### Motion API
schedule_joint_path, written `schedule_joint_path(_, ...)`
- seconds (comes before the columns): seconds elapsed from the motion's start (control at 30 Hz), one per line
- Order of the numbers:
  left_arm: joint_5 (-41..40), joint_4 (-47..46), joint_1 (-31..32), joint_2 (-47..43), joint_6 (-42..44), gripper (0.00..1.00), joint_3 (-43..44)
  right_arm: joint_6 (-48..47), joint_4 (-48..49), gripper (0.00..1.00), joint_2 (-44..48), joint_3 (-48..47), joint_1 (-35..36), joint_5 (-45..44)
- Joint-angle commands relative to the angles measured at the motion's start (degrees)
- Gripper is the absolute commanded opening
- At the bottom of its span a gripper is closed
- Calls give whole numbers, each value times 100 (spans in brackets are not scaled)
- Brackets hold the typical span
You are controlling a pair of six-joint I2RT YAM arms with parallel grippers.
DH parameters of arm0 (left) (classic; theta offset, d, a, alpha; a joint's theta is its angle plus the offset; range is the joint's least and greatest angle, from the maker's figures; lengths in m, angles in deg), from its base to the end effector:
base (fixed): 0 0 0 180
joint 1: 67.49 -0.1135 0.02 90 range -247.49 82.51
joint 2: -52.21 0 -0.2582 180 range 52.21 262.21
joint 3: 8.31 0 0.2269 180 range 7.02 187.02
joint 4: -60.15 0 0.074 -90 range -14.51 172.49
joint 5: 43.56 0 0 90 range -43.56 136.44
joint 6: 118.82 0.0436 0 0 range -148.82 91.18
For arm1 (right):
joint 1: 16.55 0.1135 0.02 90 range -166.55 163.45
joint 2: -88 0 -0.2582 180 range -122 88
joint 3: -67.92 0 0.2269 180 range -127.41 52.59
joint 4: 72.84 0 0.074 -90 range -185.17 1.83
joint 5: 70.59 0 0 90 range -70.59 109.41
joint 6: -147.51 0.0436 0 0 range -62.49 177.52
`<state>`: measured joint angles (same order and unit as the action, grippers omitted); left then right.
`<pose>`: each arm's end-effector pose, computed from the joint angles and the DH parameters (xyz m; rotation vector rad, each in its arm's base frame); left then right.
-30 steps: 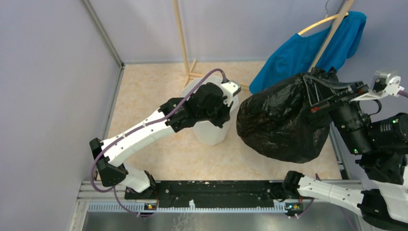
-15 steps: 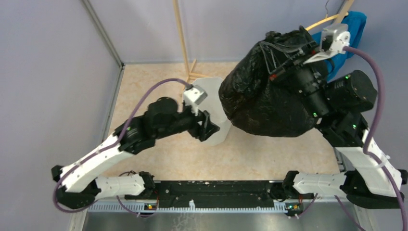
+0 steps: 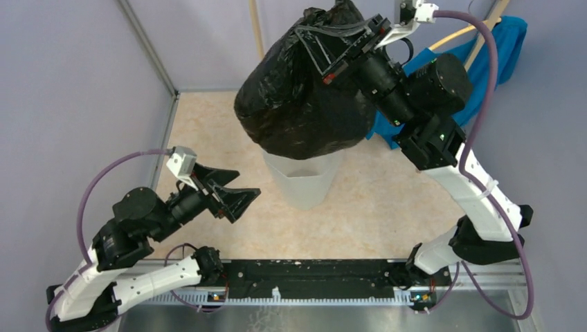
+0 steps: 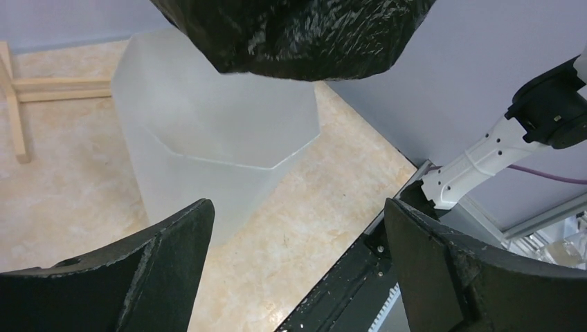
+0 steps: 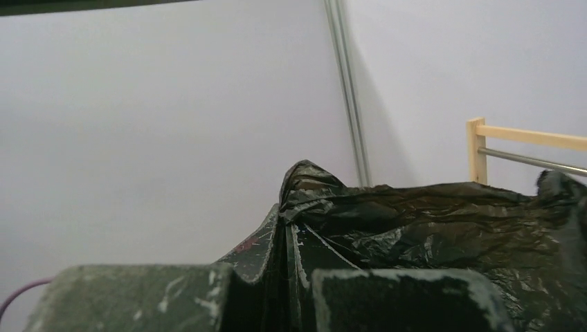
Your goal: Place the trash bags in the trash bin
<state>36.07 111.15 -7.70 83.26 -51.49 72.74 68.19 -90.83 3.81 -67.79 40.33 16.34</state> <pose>0.0377 -0.0492 0.4185 0.3902 1.6296 -0.9671 0.1293 0.1939 0.6129 -0.3595 0.9749 1.0514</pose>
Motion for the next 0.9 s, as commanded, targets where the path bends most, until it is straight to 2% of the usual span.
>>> schedule_joint_path(0.0,-421,152,29,-369,-402,99,-220,132,431,0,391,111,27,-238)
schedule_joint_path(0.23,-714,212,29,-406,-597,98,-331,458,816,0,1717,2125,25,-2377)
schedule_joint_path(0.43,-910,156,25,-211,-490,95,50,851,341,0,2549,3247,24,-3203)
schedule_joint_path(0.63,-531,-418,28,4,-273,97,115,1027,-280,0,3230,3981,25,-3091)
schedule_joint_path(0.87,855,-1398,26,822,148,99,291,1027,-933,0,3691,4645,25,-3093)
